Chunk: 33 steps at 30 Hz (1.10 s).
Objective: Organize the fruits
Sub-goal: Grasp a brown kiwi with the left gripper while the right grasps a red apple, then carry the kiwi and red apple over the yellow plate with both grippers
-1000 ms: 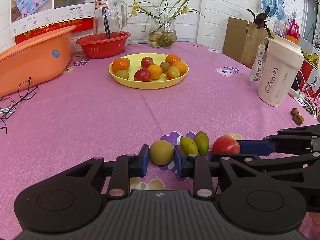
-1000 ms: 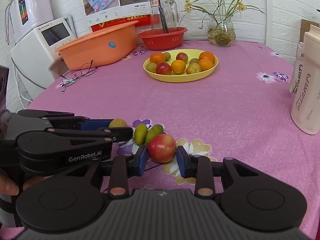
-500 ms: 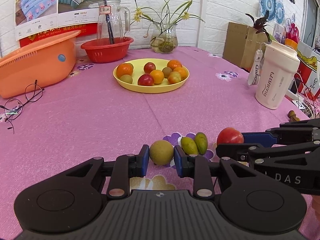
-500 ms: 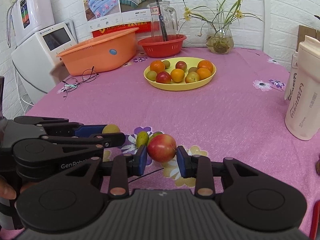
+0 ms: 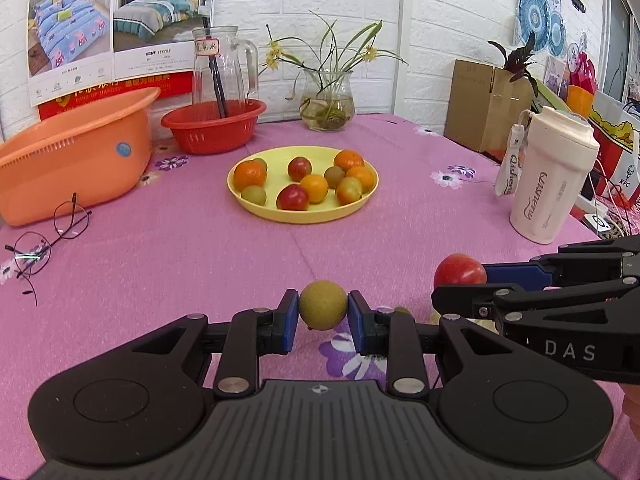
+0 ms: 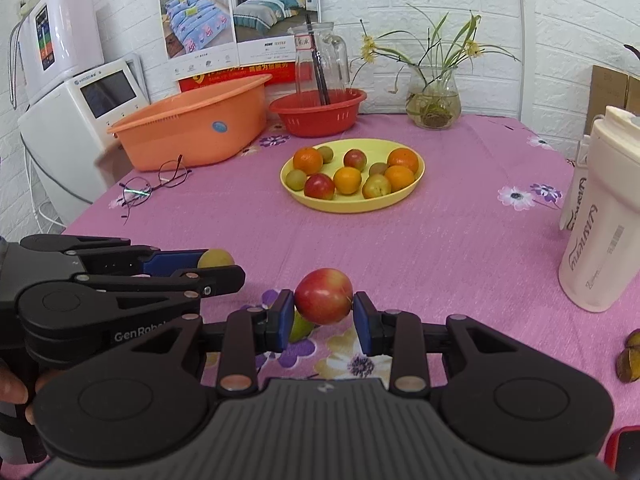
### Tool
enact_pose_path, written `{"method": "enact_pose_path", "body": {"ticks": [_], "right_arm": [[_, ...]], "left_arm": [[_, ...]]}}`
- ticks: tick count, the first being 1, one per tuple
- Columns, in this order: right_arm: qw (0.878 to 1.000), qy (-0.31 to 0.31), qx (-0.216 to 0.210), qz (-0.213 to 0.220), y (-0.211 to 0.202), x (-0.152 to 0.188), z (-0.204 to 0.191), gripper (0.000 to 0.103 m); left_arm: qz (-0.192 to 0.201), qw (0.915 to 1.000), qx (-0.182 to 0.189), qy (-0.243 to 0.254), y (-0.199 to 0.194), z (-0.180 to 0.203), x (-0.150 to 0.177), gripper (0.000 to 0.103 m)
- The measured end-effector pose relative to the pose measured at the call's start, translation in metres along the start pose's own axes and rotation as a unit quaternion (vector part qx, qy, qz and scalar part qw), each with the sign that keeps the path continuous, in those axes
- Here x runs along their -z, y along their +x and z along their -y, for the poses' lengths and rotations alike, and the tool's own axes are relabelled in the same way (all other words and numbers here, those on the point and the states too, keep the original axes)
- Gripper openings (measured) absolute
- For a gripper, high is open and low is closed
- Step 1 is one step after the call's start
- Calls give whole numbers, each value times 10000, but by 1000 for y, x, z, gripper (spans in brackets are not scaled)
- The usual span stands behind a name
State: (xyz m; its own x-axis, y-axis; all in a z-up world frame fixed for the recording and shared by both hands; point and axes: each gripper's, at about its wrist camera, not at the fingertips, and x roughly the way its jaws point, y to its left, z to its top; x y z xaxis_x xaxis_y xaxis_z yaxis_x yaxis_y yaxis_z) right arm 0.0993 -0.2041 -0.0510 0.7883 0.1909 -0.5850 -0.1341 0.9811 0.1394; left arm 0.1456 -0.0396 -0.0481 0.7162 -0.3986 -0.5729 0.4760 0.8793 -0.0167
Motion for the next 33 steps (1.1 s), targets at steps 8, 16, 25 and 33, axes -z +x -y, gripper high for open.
{"method": "enact_pose_path", "body": {"ticks": [8, 16, 25, 33], "right_arm": [[10000, -23, 72, 51, 5, -10, 3, 76], [9997, -16, 92, 220, 8, -30, 8, 76], [9984, 147, 162, 521, 16, -63, 24, 76], [9979, 231, 269, 535, 36, -79, 35, 76]], "left_arm": [[73, 9999, 4, -93, 5, 1, -8, 25], [152, 9998, -47, -114, 12, -2, -26, 25], [290, 9992, -230, -121, 30, -12, -56, 25], [324, 9990, -293, -102, 49, -16, -78, 25]]}}
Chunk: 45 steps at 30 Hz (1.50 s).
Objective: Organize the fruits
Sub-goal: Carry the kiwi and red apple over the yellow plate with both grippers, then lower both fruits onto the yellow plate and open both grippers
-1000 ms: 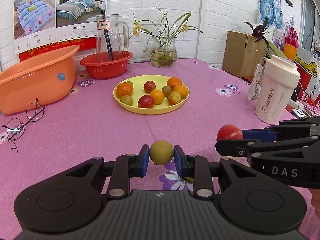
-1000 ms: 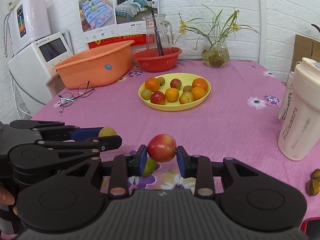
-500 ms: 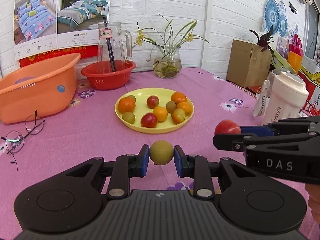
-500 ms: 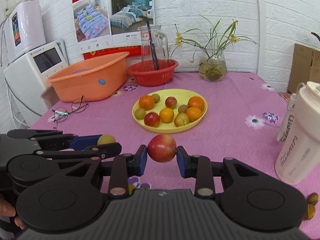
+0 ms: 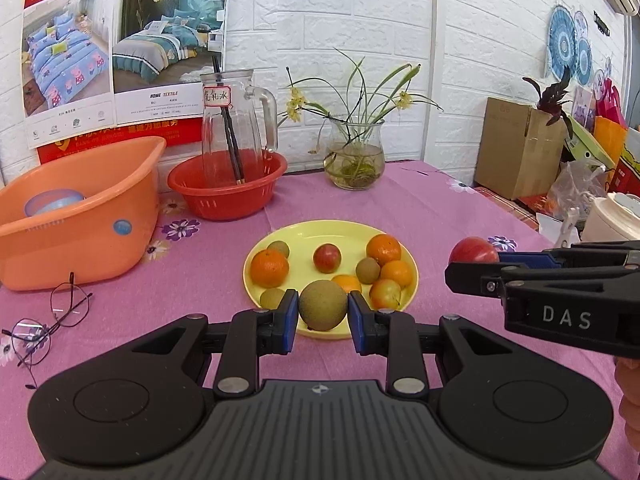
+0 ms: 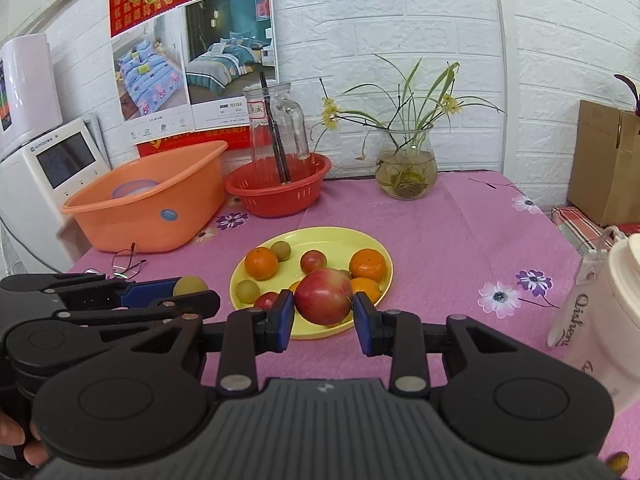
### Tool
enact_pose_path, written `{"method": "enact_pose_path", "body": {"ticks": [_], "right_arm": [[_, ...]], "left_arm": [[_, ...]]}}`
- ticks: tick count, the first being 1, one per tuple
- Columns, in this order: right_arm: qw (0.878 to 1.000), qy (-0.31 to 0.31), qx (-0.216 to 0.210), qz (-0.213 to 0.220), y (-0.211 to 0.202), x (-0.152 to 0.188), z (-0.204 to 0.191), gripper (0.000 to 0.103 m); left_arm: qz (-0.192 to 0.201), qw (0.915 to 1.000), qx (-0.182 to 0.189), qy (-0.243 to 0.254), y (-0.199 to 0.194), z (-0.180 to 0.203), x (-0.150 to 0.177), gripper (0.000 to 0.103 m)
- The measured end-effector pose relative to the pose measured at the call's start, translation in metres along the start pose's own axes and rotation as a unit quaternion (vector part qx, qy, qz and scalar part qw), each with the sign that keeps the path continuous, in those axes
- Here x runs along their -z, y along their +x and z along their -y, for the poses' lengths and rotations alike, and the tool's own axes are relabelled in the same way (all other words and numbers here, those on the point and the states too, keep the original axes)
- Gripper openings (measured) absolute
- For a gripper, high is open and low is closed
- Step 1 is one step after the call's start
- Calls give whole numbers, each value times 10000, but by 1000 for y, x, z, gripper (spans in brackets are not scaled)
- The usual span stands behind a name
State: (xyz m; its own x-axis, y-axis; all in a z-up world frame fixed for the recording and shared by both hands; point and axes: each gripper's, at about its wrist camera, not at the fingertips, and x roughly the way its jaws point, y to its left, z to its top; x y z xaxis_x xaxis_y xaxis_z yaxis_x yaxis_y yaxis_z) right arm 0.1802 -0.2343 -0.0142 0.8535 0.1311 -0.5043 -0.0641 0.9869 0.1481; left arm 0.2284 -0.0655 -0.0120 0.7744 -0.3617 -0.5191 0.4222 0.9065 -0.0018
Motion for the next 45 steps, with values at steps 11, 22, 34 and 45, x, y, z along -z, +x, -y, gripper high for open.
{"method": "enact_pose_path", "body": {"ticks": [11, 22, 34, 45], "right_arm": [[9988, 447, -195, -35, 31, -23, 21, 76], [9979, 572, -152, -256, 70, -33, 30, 76], [9983, 439, -174, -333, 97, -39, 27, 76], [9980, 439, -90, -437, 112, -38, 32, 76]], "left_arm": [[-133, 9997, -8, -191, 37, -3, -14, 25], [-300, 9992, -26, -275, 66, -4, -17, 25], [-371, 9990, -42, -240, 85, -5, -27, 25], [-511, 9985, 3, -217, 102, -3, -21, 25]]}}
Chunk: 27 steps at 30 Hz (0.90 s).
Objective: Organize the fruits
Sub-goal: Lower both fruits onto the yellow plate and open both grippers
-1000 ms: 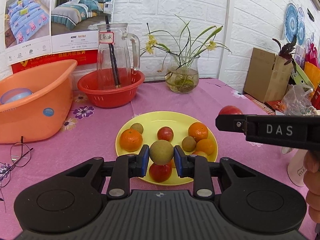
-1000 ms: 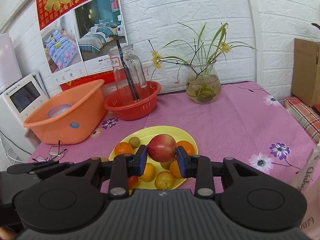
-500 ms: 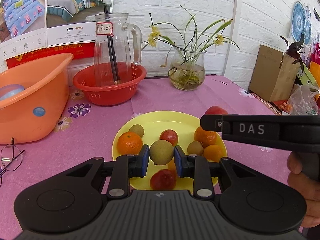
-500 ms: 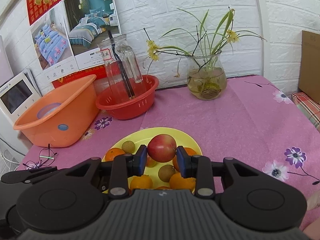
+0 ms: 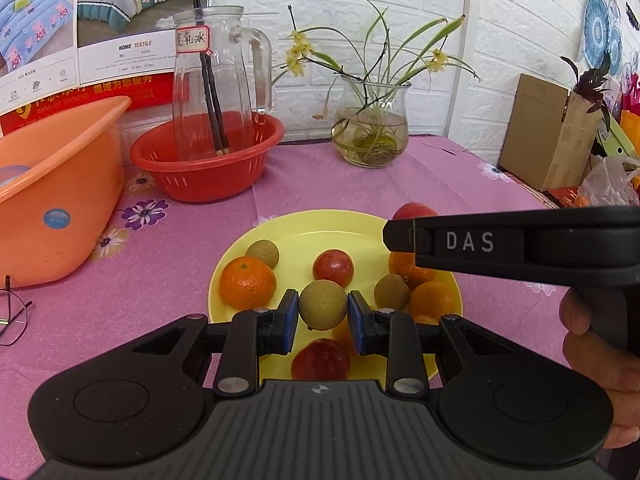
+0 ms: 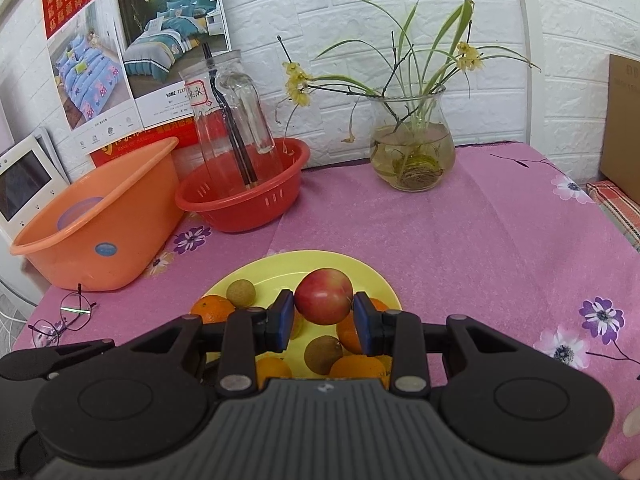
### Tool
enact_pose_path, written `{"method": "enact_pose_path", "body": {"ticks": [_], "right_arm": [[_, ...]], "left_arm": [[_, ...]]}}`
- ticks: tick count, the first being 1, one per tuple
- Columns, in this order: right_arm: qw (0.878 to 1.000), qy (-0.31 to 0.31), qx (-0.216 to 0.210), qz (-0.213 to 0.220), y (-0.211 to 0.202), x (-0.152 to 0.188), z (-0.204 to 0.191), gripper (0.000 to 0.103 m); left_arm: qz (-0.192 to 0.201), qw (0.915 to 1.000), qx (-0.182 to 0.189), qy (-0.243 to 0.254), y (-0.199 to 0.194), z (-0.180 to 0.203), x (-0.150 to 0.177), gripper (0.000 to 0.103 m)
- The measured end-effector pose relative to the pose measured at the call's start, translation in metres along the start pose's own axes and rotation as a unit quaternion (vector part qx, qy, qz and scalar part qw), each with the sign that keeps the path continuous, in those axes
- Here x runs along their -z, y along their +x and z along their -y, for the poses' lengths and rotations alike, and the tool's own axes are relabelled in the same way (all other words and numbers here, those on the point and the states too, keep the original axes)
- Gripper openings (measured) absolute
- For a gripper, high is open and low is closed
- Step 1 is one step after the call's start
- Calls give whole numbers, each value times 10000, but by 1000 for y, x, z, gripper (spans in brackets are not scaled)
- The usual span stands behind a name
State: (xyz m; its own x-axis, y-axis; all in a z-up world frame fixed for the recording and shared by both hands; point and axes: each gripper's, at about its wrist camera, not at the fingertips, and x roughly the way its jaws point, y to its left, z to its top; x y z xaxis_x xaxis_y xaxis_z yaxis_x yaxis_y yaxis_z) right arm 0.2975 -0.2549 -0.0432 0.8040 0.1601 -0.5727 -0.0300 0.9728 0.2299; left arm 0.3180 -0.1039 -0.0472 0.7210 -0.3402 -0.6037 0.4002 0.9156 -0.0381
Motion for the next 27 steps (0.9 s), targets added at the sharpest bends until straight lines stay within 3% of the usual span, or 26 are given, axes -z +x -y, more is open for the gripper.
{"method": "enact_pose_path", "body": {"ticks": [23, 27], "right_arm": [[9998, 135, -85, 123, -3, 3, -1, 76], [9996, 171, -105, 180, -9, 3, -1, 76]], "left_arm": [[-19, 9997, 14, -242, 11, -8, 1, 25], [32, 9997, 53, -246, 6, -7, 0, 32]]}}
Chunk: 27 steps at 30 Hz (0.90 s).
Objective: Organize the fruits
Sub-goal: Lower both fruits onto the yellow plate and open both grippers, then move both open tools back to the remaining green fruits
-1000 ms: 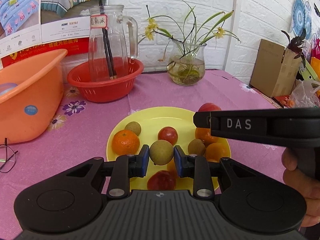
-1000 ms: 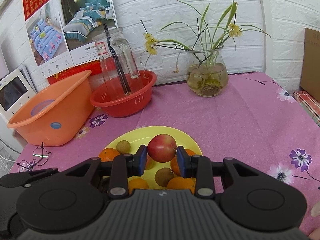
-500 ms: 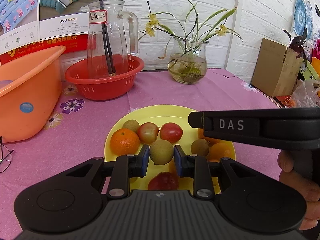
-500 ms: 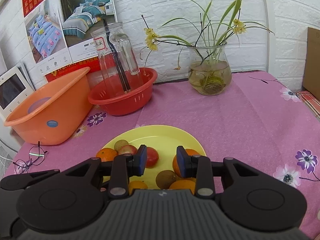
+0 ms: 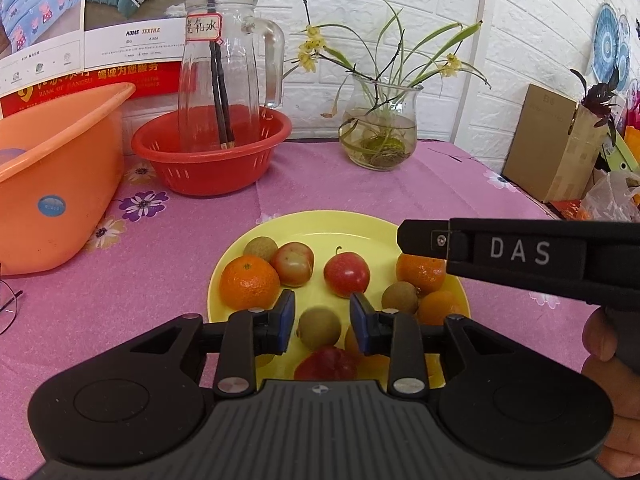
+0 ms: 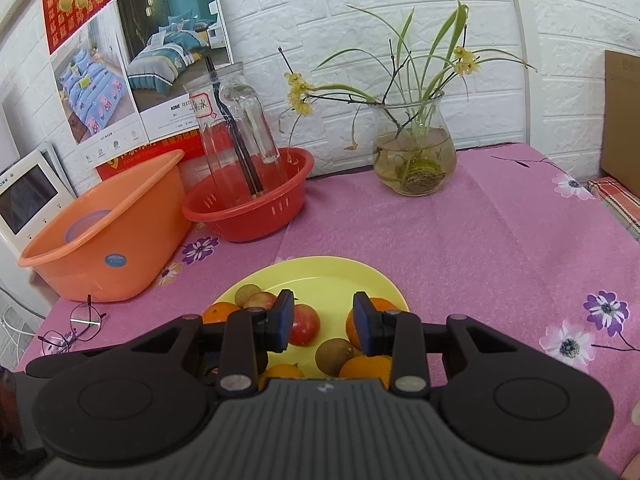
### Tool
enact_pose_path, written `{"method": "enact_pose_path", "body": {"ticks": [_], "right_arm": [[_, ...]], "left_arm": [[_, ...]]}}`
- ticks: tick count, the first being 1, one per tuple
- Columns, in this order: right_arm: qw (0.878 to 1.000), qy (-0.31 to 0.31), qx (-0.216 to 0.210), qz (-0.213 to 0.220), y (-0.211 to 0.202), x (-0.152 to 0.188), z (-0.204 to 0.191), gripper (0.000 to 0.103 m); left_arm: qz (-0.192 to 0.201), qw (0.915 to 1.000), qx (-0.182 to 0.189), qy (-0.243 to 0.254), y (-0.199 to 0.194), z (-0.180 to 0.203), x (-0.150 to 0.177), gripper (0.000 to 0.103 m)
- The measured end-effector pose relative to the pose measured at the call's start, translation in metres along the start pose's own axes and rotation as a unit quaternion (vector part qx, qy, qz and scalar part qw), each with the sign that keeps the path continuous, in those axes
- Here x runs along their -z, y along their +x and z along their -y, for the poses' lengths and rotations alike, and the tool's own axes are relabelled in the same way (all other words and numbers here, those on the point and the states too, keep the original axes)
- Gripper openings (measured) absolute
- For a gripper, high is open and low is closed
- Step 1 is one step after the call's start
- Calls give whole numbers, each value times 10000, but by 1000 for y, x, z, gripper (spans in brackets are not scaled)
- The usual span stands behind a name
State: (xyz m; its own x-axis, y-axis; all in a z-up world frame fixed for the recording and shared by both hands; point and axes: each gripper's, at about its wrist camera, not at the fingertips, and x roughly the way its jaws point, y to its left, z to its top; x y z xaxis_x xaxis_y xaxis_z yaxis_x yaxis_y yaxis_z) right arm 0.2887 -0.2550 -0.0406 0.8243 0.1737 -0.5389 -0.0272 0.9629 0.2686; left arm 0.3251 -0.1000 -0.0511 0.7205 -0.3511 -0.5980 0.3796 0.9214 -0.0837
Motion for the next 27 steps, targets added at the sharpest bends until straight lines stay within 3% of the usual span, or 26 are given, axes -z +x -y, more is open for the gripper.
{"method": "enact_pose_path", "body": {"ticks": [7, 15, 24, 27], "right_arm": [[10000, -10, 8, 60, -13, 2, -1, 76], [9999, -62, -13, 150, -39, 8, -3, 76], [9987, -504, -65, 97, -87, 35, -7, 76], [9982, -597, -91, -40, -99, 49, -8, 76]], "left_arm": [[164, 9999, -41, -6, -17, -2, 0, 39], [276, 9996, -71, -35, -46, -9, 11, 39], [181, 9996, 81, 217, -98, -2, 66, 39], [111, 9994, 298, 111, -114, -4, 82, 39]]}}
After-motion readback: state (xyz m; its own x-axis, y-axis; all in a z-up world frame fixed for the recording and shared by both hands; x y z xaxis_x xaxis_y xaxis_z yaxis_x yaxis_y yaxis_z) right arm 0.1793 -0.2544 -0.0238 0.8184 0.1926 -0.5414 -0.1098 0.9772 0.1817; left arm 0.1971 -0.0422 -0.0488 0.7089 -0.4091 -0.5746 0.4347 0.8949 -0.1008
